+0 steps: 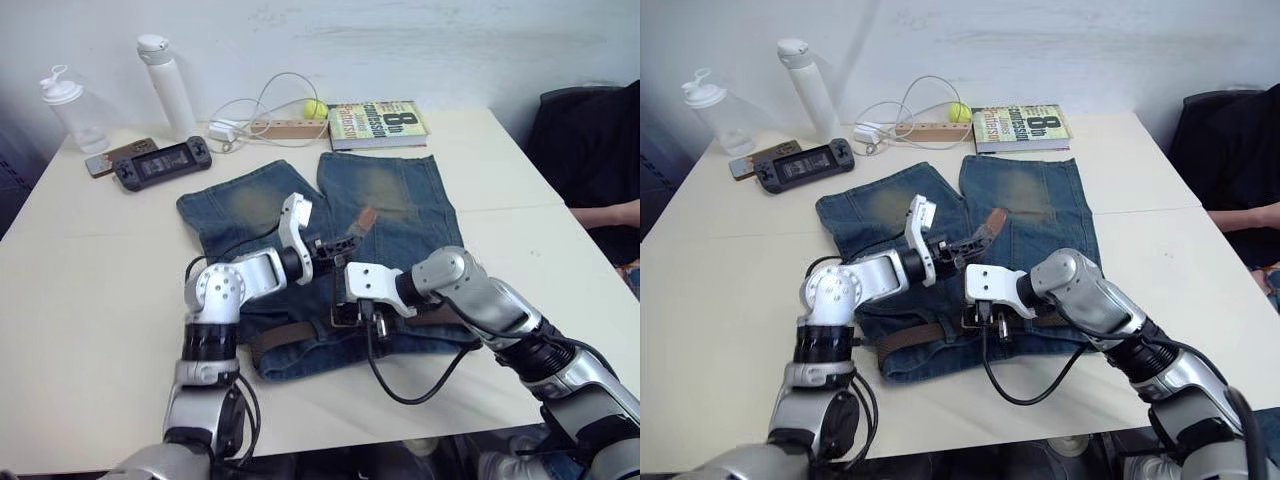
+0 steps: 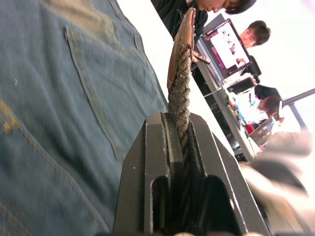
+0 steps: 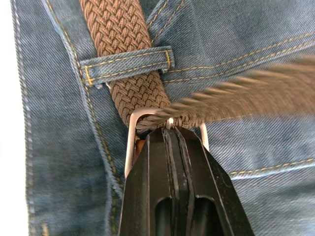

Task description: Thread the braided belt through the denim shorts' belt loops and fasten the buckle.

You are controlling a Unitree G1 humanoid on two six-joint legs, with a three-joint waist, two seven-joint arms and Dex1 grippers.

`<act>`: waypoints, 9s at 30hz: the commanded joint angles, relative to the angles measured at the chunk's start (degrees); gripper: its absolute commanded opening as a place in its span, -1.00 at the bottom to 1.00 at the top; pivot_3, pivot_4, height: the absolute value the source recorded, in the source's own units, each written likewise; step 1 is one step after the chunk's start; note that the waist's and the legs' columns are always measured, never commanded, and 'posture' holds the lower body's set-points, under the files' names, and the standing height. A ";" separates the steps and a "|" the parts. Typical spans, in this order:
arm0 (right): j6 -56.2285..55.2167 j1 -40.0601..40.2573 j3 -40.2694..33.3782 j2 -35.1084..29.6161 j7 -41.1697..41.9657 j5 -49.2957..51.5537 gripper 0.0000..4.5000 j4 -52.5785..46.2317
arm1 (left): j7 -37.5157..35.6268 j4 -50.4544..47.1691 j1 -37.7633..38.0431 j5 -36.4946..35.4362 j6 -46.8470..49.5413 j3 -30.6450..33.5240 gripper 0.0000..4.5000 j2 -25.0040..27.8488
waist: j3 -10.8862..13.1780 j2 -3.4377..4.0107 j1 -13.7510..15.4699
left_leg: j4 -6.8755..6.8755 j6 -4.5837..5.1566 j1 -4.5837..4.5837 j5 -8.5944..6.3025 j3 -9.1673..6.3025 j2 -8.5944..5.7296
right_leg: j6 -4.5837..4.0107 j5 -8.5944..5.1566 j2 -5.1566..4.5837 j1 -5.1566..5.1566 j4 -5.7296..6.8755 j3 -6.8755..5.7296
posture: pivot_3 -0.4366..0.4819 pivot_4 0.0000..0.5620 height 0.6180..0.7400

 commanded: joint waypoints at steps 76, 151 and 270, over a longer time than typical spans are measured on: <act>18.55 15.55 -40.38 -16.90 -12.00 23.87 -0.95 -25.89 | -39.39 -7.98 1.09 42.22 -51.49 -33.50 -1.00 17.21 | 0.97 0.79 1.81 | 0.51 0.29 -2.07 0.13 -0.40 -0.25 | 0.19 0.50 -0.05 -1.66 -0.43 0.05 | -0.05 -0.47 1.00; 4.38 17.14 -33.14 -17.58 -11.52 15.11 0.19 -19.62 | -42.82 0.93 -4.08 48.69 -59.11 -31.80 -1.00 10.98 | 0.97 0.78 1.61 | 0.72 0.32 -2.08 0.14 -0.35 -0.25 | 0.19 0.50 -0.03 -1.66 -0.29 0.06 | -0.05 -0.47 1.00; -15.66 30.76 -23.94 -6.00 -24.48 -4.19 -0.98 -20.12 | -57.30 10.19 -7.71 52.98 -77.80 -33.10 -1.00 22.35 | 0.96 0.79 0.98 | 0.80 0.33 -2.04 0.16 -0.31 -0.27 | 0.19 0.50 0.00 -1.69 0.12 0.11 | -0.05 -0.47 1.00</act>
